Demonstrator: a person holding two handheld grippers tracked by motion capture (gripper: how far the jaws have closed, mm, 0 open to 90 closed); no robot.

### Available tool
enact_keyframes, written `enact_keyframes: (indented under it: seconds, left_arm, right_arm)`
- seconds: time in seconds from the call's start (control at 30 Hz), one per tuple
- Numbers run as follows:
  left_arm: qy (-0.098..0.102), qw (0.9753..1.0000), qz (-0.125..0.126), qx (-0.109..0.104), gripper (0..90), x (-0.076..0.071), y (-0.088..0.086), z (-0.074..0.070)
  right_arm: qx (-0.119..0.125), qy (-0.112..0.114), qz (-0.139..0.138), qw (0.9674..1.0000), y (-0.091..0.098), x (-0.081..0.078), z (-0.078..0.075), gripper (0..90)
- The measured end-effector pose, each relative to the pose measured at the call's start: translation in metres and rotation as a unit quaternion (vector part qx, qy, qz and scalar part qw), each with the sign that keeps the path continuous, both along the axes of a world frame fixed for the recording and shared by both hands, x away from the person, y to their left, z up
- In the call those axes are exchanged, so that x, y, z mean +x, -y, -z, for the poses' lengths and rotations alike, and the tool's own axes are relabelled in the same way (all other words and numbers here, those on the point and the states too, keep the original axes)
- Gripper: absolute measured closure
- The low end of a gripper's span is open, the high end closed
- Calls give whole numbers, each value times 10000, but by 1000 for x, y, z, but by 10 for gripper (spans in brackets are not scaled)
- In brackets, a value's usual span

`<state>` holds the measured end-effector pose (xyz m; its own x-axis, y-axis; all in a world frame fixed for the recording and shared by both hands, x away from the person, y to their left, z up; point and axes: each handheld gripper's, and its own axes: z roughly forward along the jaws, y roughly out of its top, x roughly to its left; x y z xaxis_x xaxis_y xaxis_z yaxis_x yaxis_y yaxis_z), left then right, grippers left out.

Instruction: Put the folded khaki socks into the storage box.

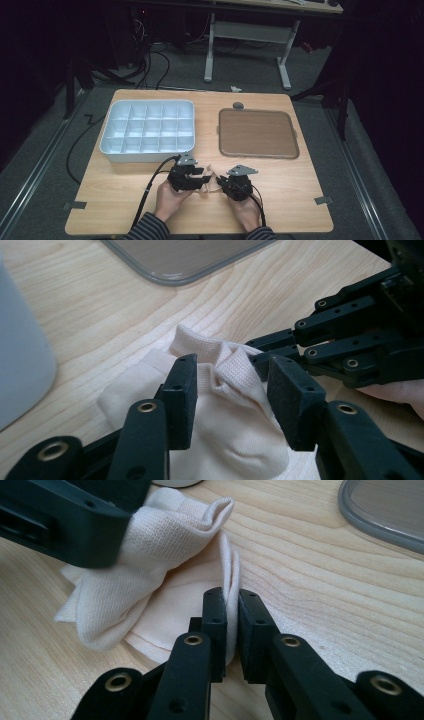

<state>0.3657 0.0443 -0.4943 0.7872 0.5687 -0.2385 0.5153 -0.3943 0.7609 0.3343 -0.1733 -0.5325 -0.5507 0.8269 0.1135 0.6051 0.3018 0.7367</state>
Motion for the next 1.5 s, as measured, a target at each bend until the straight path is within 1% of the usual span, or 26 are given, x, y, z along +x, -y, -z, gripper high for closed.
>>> enact_keyframes:
  seconds: [0.13,0.23,0.33,0.47,0.5,0.53,0.6,0.67,0.9,1.03,1.07,1.13,1.2,1.27,1.3,1.33,1.4,1.43,1.5]
  left_arm:
    - [31,9999,-123,-31,540,-1,-12,-3]
    - [14,9997,-256,-32,540,-1,-19,-1]
    - [-79,9991,-420,29,539,0,-28,4]
    - [-218,9976,-629,175,546,1,-38,14]
    - [-234,9972,-679,209,557,2,-40,17]
    - [-252,9969,-710,232,587,2,-41,19]
    - [-277,9967,-721,250,616,2,-43,22]
    - [-309,9966,-702,285,623,1,-42,26]
    - [-305,9967,-696,283,617,2,-38,29]
    - [-270,9963,-727,371,602,1,-34,32]
    - [-252,9962,-739,390,591,1,-33,32]
    - [-228,9958,-777,428,559,0,-33,32]
    - [-217,9954,-813,468,528,0,-33,32]
    - [-203,9953,-801,497,520,0,-34,32]
    - [-194,9953,-797,510,518,0,-34,32]
    - [-172,9952,-809,524,512,0,-33,32]
    - [-162,9951,-818,528,509,-1,-33,32]
    - [-150,9950,-826,532,504,-1,-33,32]
    - [-141,9950,-830,535,500,-1,-32,32]
  right_arm:
    - [29,-51,18,10000,1,0,0,816]
    - [22,-71,10,10000,1,1,-1,809]
    - [40,-97,9,9999,1,1,-1,809]
    - [58,-142,-15,9999,1,1,-1,829]
    - [51,-137,-33,9999,1,2,-1,831]
    - [40,-148,-48,9999,1,2,-2,833]
    - [33,-158,-64,9998,1,2,-2,836]
    - [34,-161,-71,9998,1,3,-2,838]
    - [55,-148,-112,9998,0,4,-1,840]
    - [48,-150,-115,9998,-1,4,-1,836]
    - [48,-145,-107,9998,-2,4,-1,817]
    - [38,-128,-27,9999,-1,4,-2,732]
    - [116,-213,73,9997,2,4,-3,703]
    - [114,-166,96,9998,4,1,-7,703]
    - [117,-96,94,9998,5,-1,-9,705]
    - [118,22,79,9999,6,-7,-16,724]
    - [94,52,49,9999,6,-9,-18,735]
    - [64,197,-21,9998,5,-15,-25,764]
    - [35,354,-123,9993,2,-20,-32,786]
